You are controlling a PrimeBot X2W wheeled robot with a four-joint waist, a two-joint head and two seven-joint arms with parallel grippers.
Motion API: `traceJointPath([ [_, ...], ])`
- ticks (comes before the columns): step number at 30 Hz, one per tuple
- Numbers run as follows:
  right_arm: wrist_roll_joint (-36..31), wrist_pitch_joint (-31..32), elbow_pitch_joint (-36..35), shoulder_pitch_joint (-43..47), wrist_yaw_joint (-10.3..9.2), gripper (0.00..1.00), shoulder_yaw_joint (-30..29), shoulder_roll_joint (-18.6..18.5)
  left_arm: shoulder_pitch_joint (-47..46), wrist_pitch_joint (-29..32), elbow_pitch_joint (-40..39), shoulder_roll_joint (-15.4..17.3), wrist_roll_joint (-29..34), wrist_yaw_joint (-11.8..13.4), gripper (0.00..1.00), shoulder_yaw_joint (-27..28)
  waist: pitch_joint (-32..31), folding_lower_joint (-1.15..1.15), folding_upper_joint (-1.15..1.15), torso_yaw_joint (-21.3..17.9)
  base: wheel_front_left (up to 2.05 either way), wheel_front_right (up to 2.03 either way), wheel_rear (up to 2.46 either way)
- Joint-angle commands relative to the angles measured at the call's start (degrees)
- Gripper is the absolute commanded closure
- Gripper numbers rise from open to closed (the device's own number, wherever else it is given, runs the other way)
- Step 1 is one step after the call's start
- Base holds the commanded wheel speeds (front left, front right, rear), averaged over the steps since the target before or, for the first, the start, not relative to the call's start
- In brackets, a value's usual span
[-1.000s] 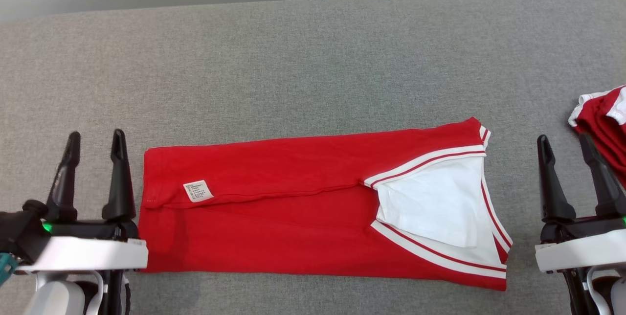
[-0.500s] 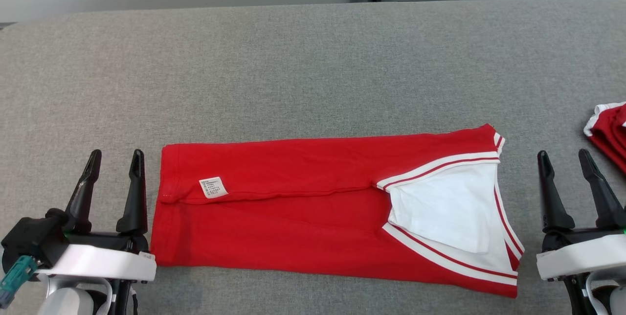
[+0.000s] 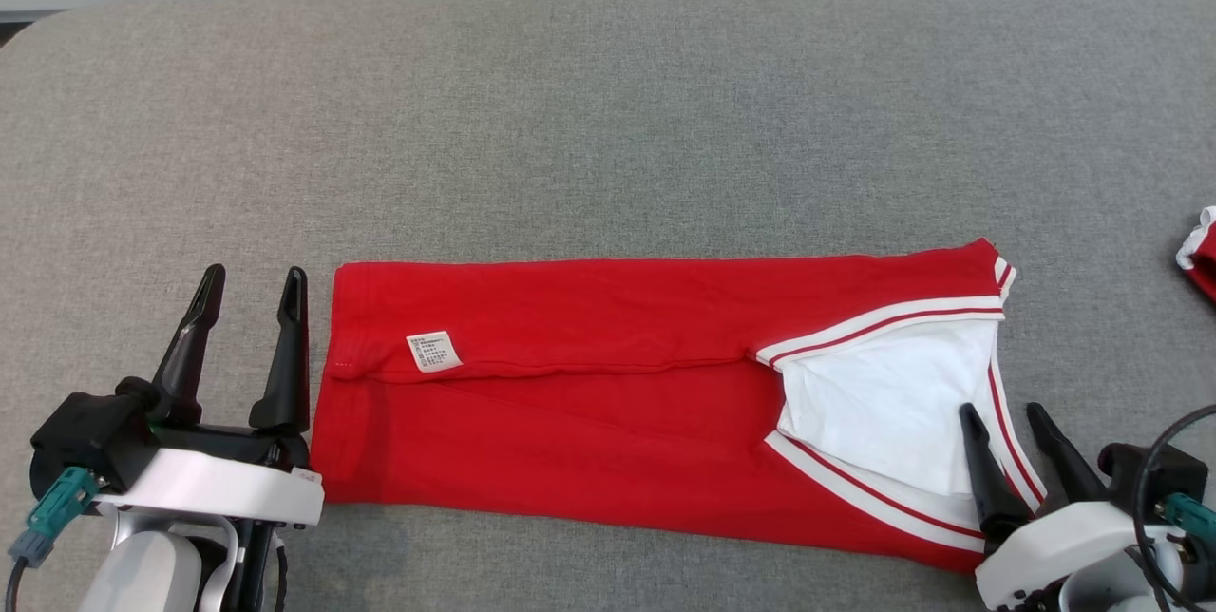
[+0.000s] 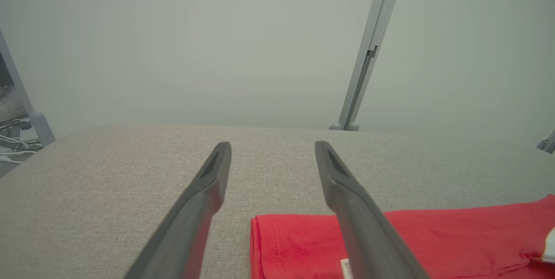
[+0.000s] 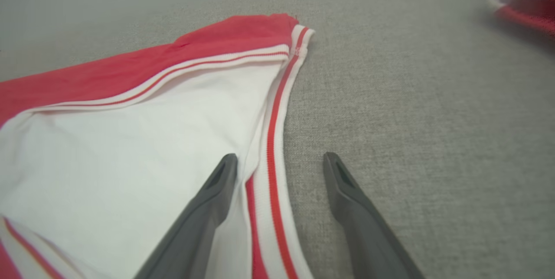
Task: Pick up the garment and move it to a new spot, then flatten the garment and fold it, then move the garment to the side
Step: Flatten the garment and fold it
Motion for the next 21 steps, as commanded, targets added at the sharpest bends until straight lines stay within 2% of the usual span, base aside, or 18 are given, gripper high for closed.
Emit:
traceJointPath([
  [1,0.43,0.19,0.85,-0.72,0.04,0.0,0.52,-0.25,-0.75,-0.18,0.12,0.17,0.41,-0.31,0.0,0.22,0.06,0.0,0.0,-0.02,0.0,0.0,0.0],
  [6,2.31,-0.13,5.4,-2.58,0.09,0.0,4.54,-0.64,-1.06,-0.19,0.42,-0.06,1.0,-0.53,0.0,0.39,0.48,0.0,0.0,-0.01,0.0,0.0,0.0],
  [7,2.76,0.05,6.0,-2.93,0.09,0.39,5.57,-0.57,-1.21,-0.19,0.43,0.0,1.09,-0.62,0.0,0.43,0.6,0.0,0.0,-0.02,0.0,0.0,0.0],
  [8,3.14,0.12,6.35,-3.22,0.11,0.51,6.34,-0.61,-1.36,-0.19,0.39,0.02,1.06,-0.67,0.0,0.48,0.72,0.0,0.0,-0.03,0.0,0.0,0.0],
  [9,3.67,0.15,6.78,-3.43,0.11,1.0,7.03,-0.74,-1.47,-0.19,0.38,0.03,1.22,-0.69,0.0,0.48,0.82,0.0,0.0,-0.03,0.0,0.0,0.0],
  [15,5.86,-1.01,8.08,-5.17,0.01,1.0,8.86,-2.37,-1.55,-0.19,0.3,0.03,1.39,-0.82,0.0,0.9,1.2,0.0,0.0,-0.33,0.0,0.0,0.0],
  [21,7.37,-3.26,7.74,-4.78,-0.25,1.0,5.56,-5.41,-0.86,-0.18,0.2,0.0,1.47,-0.52,0.0,1.5,0.91,0.0,0.0,-1.37,0.0,0.0,0.0],
])
